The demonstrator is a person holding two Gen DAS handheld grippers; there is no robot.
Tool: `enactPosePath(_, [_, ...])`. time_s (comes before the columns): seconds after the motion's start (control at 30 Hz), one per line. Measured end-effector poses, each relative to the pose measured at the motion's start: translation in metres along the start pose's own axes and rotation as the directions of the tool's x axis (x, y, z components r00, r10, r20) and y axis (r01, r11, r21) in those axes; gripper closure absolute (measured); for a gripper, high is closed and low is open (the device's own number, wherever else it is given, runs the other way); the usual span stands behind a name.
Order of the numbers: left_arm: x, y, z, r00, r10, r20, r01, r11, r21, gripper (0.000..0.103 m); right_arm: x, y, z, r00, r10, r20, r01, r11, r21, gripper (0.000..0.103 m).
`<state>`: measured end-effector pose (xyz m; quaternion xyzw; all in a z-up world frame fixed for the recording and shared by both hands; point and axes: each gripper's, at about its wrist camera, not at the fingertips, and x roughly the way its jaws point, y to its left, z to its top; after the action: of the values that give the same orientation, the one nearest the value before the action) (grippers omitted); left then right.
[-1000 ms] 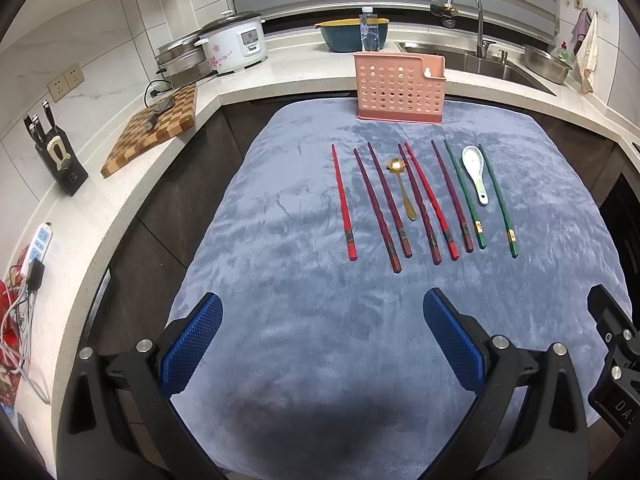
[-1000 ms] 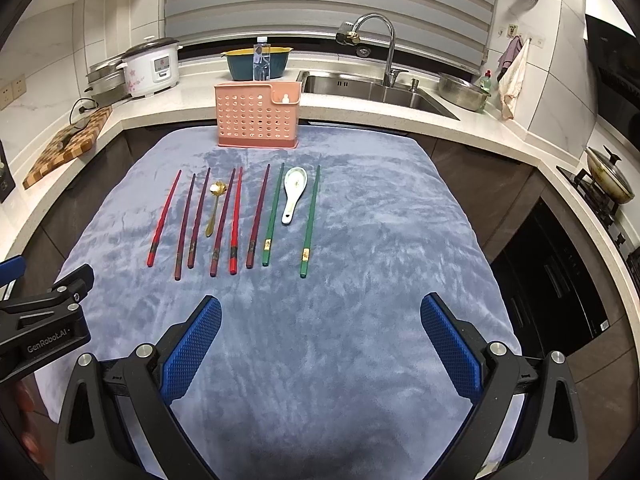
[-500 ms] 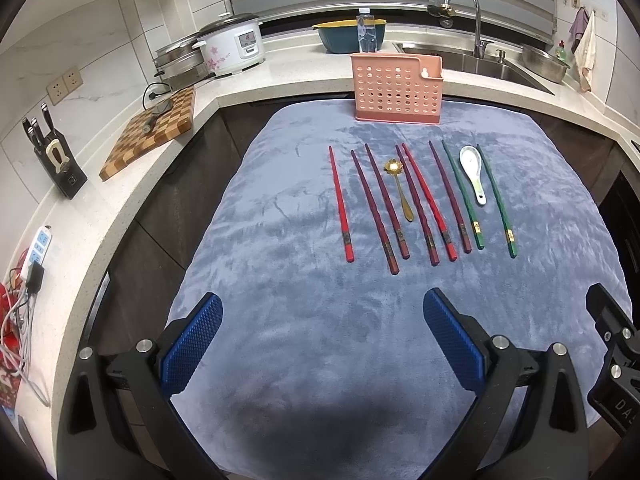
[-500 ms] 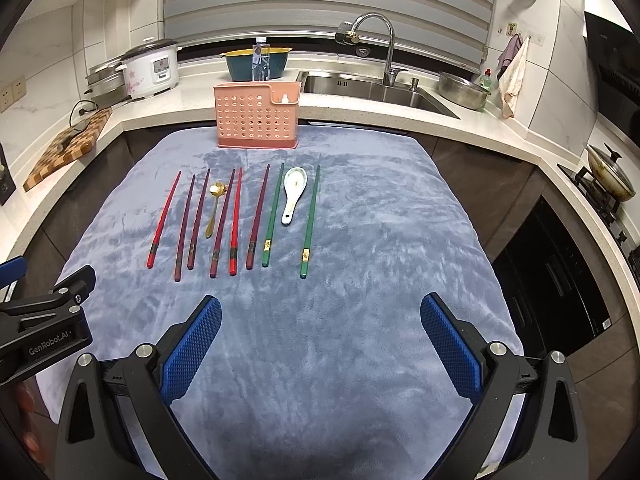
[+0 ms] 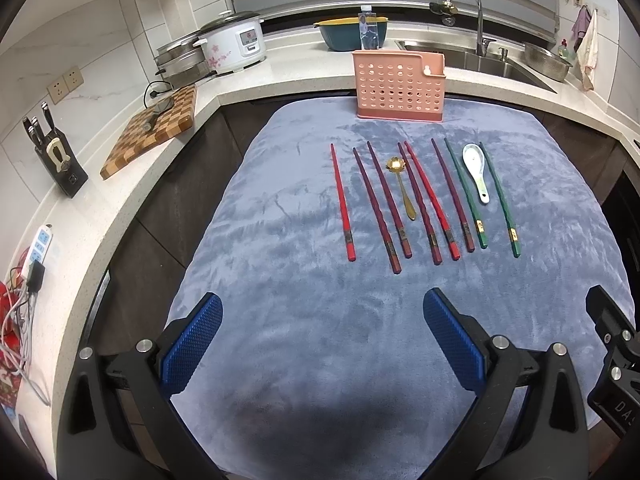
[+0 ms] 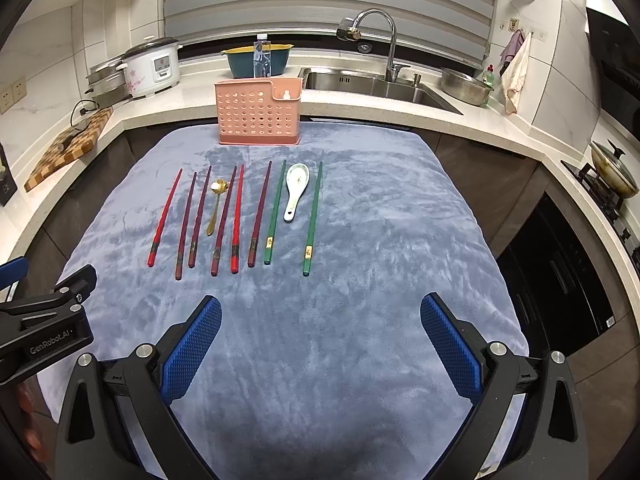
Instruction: Organize utensils
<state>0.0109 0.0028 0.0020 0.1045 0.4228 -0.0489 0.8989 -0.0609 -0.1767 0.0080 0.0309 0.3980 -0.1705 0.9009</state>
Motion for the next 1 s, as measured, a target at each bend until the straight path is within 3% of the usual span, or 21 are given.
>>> enactPosePath(1.0, [0.0051,0.0043,-0.0037,1.000,-0.002,-0.007,0.002,1.000,-0.011,0.007,0.0003,0.0028,-0.0001,1.000,-0.010,0.003,0.010,1.000,-0.011,0.007])
